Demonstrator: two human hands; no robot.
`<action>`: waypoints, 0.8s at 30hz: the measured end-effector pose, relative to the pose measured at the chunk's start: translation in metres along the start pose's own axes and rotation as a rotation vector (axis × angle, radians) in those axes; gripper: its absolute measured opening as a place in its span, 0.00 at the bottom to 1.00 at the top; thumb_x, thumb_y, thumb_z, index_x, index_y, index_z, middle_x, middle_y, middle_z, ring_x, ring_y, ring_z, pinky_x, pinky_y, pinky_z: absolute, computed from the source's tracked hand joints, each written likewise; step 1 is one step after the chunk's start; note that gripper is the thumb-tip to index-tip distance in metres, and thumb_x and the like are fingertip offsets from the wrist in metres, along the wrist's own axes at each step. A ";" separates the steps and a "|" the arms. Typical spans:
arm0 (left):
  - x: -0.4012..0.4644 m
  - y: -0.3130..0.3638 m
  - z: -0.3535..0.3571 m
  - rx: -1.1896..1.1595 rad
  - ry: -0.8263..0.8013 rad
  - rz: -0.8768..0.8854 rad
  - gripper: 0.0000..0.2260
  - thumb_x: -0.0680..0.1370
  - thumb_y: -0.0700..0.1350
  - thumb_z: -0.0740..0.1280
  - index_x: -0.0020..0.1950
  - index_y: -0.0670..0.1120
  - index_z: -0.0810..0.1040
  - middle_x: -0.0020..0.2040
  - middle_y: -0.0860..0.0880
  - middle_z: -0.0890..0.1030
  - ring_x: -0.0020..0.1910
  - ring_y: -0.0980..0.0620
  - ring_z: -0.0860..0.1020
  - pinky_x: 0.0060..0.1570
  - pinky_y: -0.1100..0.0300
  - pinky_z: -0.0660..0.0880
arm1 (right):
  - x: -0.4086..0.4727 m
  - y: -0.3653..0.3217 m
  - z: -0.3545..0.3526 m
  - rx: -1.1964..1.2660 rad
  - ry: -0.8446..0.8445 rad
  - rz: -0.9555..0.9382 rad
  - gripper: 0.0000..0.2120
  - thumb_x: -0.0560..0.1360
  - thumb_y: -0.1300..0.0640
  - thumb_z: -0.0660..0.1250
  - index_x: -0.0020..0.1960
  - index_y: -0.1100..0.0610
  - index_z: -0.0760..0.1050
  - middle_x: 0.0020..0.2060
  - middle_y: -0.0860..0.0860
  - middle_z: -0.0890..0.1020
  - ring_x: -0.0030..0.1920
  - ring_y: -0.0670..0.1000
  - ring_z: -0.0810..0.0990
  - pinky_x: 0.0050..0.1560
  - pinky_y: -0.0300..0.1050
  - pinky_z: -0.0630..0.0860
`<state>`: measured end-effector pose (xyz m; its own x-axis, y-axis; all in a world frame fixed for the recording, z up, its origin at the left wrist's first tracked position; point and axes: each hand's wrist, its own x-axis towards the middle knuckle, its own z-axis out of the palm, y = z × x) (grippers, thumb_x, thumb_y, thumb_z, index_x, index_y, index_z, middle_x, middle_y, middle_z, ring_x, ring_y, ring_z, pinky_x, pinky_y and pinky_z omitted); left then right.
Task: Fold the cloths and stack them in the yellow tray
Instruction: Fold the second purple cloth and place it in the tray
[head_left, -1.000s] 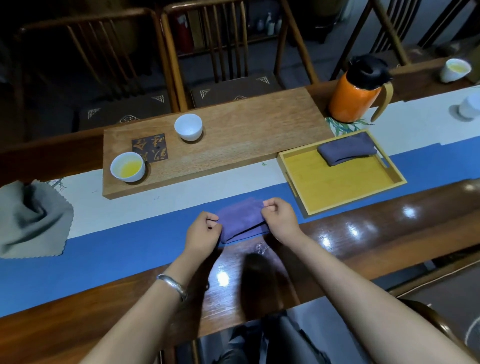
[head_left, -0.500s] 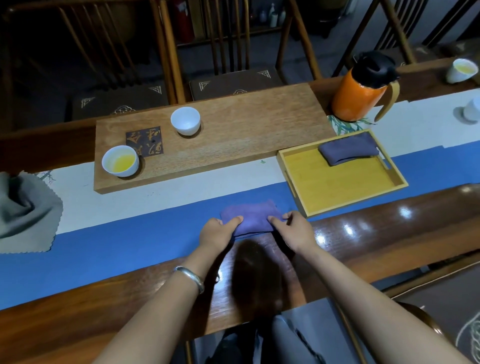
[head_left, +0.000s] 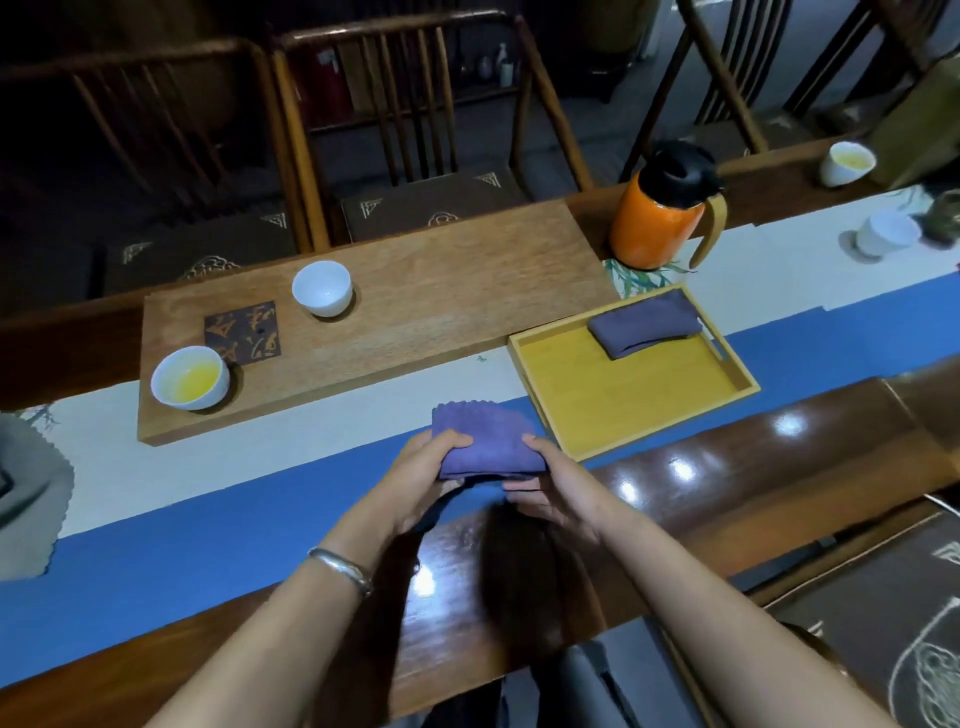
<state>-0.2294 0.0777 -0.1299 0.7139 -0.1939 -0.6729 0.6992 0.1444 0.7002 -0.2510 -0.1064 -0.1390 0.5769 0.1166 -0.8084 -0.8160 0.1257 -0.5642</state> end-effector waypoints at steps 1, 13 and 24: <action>0.002 0.008 0.009 0.001 -0.014 -0.001 0.05 0.71 0.45 0.68 0.46 0.47 0.79 0.37 0.49 0.82 0.38 0.53 0.80 0.43 0.60 0.77 | -0.003 -0.005 -0.008 0.092 -0.036 0.010 0.15 0.77 0.43 0.60 0.53 0.53 0.75 0.43 0.57 0.83 0.43 0.53 0.83 0.41 0.43 0.79; 0.080 0.053 0.118 0.180 0.260 0.079 0.10 0.76 0.47 0.70 0.39 0.43 0.74 0.38 0.44 0.76 0.36 0.50 0.76 0.41 0.59 0.78 | 0.017 -0.118 -0.131 -0.192 0.226 -0.367 0.06 0.72 0.59 0.71 0.44 0.60 0.75 0.37 0.57 0.77 0.37 0.53 0.76 0.37 0.45 0.70; 0.118 0.045 0.133 0.701 0.746 0.032 0.13 0.75 0.51 0.66 0.46 0.42 0.71 0.47 0.42 0.77 0.47 0.39 0.76 0.39 0.57 0.66 | 0.098 -0.161 -0.130 -0.957 0.199 -0.490 0.10 0.74 0.55 0.67 0.37 0.60 0.74 0.33 0.57 0.78 0.39 0.59 0.76 0.38 0.50 0.73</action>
<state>-0.1188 -0.0674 -0.1461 0.7412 0.4879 -0.4611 0.6706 -0.5076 0.5409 -0.0673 -0.2434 -0.1493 0.9007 0.0905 -0.4249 -0.2392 -0.7131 -0.6589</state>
